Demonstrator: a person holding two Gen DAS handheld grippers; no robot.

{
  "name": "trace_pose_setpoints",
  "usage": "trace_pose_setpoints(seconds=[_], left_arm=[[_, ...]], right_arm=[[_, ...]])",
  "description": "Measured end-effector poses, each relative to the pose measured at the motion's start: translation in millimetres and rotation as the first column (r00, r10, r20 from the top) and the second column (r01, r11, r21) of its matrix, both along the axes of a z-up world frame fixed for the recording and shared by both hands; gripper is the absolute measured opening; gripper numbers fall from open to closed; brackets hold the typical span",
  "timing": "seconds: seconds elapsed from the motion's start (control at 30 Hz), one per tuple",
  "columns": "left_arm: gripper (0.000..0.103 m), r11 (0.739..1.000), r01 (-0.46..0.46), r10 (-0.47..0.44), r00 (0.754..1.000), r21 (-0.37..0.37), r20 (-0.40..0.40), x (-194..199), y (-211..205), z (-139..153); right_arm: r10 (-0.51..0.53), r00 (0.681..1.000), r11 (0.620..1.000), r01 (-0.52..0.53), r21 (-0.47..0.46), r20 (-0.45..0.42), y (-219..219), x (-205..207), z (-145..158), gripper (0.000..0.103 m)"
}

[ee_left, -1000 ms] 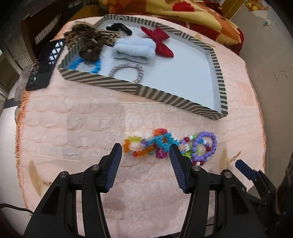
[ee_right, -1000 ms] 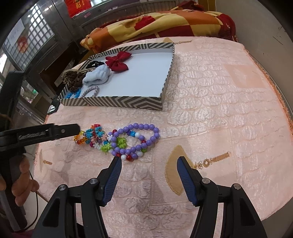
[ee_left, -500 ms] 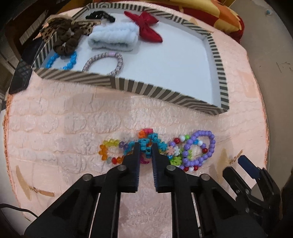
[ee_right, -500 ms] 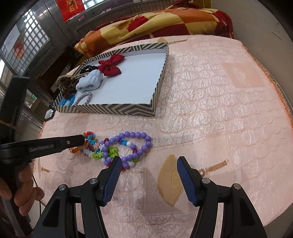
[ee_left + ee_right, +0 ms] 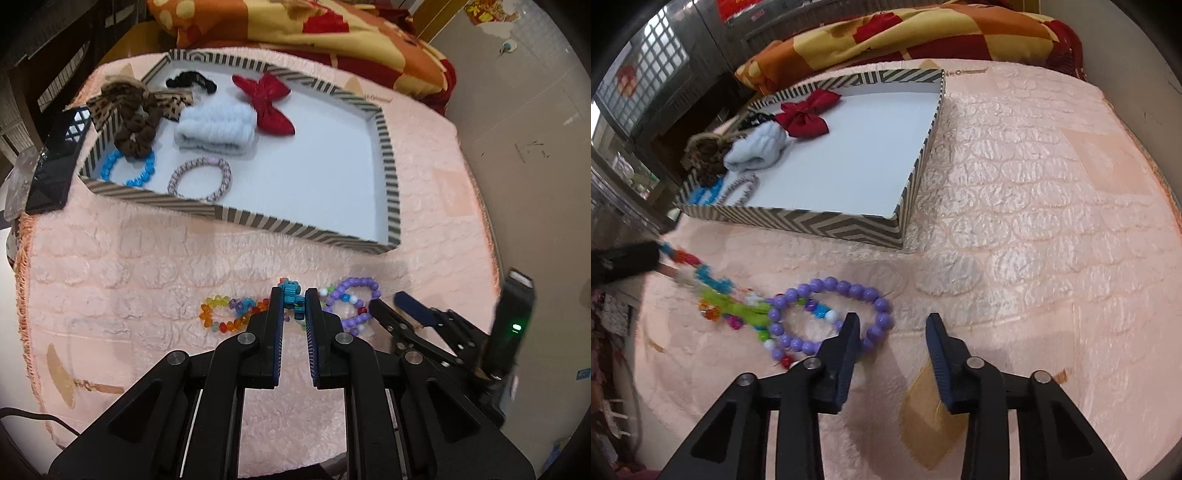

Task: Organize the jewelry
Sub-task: 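Grasp the flower-bead bracelet with left tool while right tool grasps purple bead bracelet, then carry the flower-bead and purple bracelets into the tray and open both tools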

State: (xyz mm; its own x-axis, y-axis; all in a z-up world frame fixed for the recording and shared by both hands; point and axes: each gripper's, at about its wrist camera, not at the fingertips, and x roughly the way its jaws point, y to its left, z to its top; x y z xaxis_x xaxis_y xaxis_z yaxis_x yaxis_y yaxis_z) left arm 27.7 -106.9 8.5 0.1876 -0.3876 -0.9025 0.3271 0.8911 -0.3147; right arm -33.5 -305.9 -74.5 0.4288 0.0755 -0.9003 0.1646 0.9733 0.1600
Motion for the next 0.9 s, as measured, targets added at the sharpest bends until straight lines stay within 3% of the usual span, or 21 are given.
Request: trace_pose_setpoints(seconds=[0.1, 0.2, 0.53, 0.9], left_arm=[[0.01, 1.0, -0.004, 0.004, 1.0, -0.012, 0.013, 2, 6, 9], [0.01, 1.0, -0.01, 0.01, 1.0, -0.016, 0.027, 3, 9, 16], [0.01, 0.998, -0.053, 0.054, 0.997, -0.019, 0.049, 12, 32, 30], [0.01, 0.999, -0.043, 0.044, 0.993, -0.011, 0.107, 18, 36, 52]], right_arm=[[0.019, 1.0, 0.999, -0.019, -0.048, 0.002, 3, 4, -2, 0.024], [0.034, 0.999, 0.997, -0.034, -0.075, 0.002, 5, 5, -3, 0.008], [0.053, 0.993, 0.998, -0.048, -0.047, 0.109, 10, -11, 49, 0.008], [0.091, 0.975, 0.992, -0.071, -0.105, 0.204, 25, -5, 103, 0.008]])
